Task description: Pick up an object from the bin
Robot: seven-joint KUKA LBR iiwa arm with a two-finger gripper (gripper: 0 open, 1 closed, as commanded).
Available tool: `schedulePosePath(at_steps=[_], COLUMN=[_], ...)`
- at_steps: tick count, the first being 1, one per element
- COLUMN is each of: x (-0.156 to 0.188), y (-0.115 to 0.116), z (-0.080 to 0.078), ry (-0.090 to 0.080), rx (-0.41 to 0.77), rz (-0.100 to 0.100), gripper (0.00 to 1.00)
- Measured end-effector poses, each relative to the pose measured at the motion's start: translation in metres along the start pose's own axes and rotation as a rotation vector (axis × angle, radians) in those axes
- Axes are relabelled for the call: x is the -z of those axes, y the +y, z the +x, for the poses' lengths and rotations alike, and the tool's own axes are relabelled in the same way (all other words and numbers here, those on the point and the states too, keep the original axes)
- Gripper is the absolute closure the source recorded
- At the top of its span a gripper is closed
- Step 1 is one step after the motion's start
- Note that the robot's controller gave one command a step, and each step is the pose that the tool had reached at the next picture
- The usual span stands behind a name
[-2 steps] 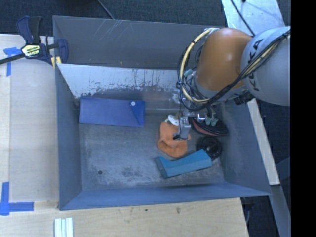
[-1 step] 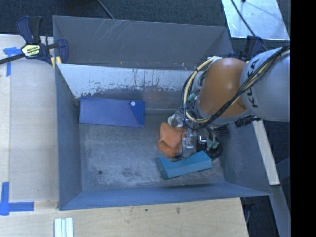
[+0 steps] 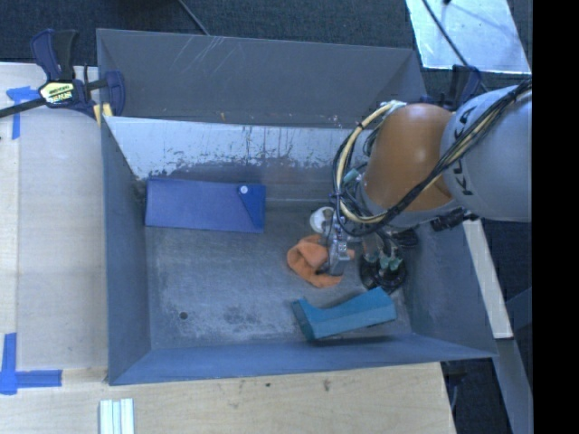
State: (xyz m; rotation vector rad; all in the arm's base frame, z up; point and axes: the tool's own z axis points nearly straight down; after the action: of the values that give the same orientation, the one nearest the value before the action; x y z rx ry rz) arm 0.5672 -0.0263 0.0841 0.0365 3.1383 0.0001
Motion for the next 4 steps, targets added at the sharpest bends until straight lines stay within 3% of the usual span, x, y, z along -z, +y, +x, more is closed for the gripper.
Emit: schedulePosePath(at_steps=[4], x=[-0.0004], y=[0.0002], z=[-0.0012], ry=[-0.001], rx=[0.001], rz=[0.000], gripper=[1.00])
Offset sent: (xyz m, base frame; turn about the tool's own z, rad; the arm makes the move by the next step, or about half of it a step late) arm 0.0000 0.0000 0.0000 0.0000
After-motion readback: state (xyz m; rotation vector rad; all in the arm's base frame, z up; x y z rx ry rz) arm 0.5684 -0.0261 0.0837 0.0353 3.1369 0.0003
